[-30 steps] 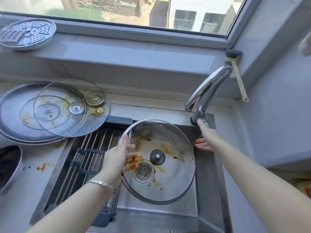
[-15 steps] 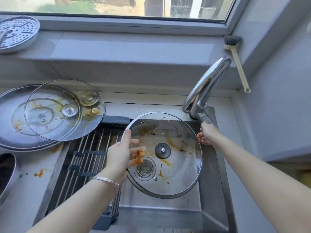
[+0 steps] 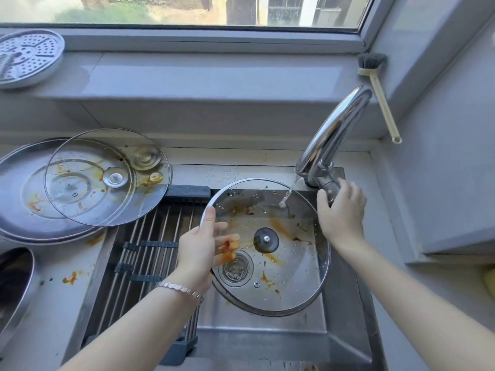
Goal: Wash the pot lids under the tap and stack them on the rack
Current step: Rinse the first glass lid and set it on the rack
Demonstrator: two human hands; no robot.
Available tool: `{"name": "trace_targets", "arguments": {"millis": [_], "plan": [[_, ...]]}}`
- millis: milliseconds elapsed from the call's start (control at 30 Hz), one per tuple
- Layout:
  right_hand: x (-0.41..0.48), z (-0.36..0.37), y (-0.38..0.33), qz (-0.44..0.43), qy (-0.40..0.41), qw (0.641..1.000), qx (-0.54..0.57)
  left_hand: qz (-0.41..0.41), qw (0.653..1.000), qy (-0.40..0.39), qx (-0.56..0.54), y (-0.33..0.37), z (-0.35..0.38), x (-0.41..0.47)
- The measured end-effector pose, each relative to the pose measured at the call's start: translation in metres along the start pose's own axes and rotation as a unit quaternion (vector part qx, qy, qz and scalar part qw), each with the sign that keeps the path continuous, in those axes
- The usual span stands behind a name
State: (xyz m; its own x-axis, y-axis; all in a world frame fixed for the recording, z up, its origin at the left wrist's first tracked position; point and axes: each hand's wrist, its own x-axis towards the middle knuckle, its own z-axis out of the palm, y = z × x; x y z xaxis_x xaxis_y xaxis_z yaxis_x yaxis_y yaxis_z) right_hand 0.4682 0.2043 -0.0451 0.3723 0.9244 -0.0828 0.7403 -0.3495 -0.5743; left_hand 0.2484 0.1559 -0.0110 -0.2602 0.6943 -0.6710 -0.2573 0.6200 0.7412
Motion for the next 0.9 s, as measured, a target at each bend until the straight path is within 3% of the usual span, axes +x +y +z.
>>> {"name": "trace_targets", "arguments": {"millis": [67, 167, 267, 333, 400, 467, 567, 700, 733, 833, 900], "plan": [[-0.03, 0.004, -0.016, -0.142, -0.071, 0.987, -0.025, -0.003, 1.0, 0.003, -0.004, -0.001, 0.003, -0.001], [-0.08, 0.024, -0.04, -0.291, -0.231, 0.923, -0.101, 0.011, 1.0, 0.018, 0.009, -0.006, 0.011, -0.006], [-0.1, 0.041, -0.05, -0.426, -0.271, 0.859, -0.087, 0.035, 0.999, 0.032, 0.024, -0.009, 0.012, -0.013], [-0.08, 0.042, -0.042, -0.412, -0.214, 0.877, -0.12, 0.023, 0.999, 0.021, 0.005, -0.007, 0.008, -0.018], [-0.061, 0.033, -0.034, -0.293, -0.2, 0.918, -0.175, 0.01, 1.0, 0.019, -0.005, -0.004, 0.003, -0.022], [-0.072, 0.033, -0.037, -0.314, -0.236, 0.904, -0.169, 0.012, 1.0, 0.026, -0.002, -0.005, 0.002, -0.024], [-0.101, 0.034, -0.048, -0.423, -0.306, 0.842, -0.137, 0.014, 0.999, 0.037, 0.01, -0.01, 0.0, -0.027], [-0.084, 0.029, -0.045, -0.321, -0.239, 0.899, -0.176, 0.004, 1.0, 0.028, -0.005, -0.01, 0.0, -0.03], [-0.087, 0.03, -0.048, -0.33, -0.24, 0.897, -0.168, 0.006, 0.999, 0.034, -0.002, -0.011, 0.0, -0.029], [-0.108, 0.037, -0.062, -0.425, -0.299, 0.846, -0.118, 0.016, 0.998, 0.061, 0.019, -0.014, -0.001, -0.028], [-0.1, 0.039, -0.065, -0.414, -0.285, 0.857, -0.113, 0.011, 0.998, 0.054, 0.01, -0.013, -0.003, -0.029]]}}
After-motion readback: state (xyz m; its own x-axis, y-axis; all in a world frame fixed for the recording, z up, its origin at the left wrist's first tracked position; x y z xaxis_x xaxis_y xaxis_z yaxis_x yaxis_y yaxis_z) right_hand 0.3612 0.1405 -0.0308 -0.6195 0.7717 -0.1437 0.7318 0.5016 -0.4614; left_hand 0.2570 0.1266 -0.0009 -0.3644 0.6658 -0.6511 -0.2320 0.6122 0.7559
